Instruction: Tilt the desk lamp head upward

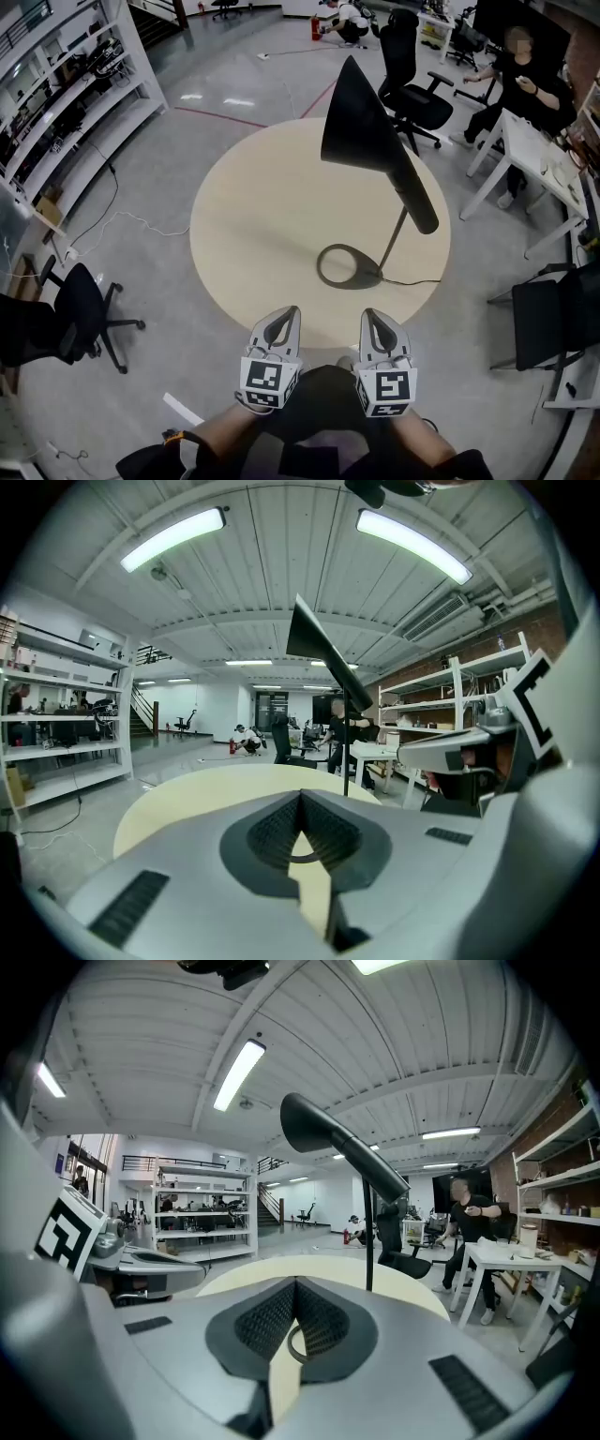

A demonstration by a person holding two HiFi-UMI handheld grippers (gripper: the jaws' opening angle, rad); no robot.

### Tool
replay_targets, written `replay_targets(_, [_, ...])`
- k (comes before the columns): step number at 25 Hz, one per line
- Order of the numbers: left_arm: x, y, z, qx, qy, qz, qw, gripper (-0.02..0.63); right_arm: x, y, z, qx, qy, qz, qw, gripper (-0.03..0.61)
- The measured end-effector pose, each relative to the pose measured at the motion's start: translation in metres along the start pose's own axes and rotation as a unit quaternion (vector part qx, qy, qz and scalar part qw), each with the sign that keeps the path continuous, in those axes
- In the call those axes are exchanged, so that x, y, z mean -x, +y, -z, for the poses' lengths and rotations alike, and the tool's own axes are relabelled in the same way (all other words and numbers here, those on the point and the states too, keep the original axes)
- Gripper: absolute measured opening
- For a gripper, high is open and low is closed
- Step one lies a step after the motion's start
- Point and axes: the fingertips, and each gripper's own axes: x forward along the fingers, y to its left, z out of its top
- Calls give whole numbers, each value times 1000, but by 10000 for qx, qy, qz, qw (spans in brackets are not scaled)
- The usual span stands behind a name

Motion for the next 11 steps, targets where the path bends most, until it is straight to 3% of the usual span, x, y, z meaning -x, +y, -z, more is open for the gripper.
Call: replay_targets(11, [0, 3, 0, -4, 2, 21, 10000, 48, 0, 1, 1, -43, -4, 59, 10000, 14])
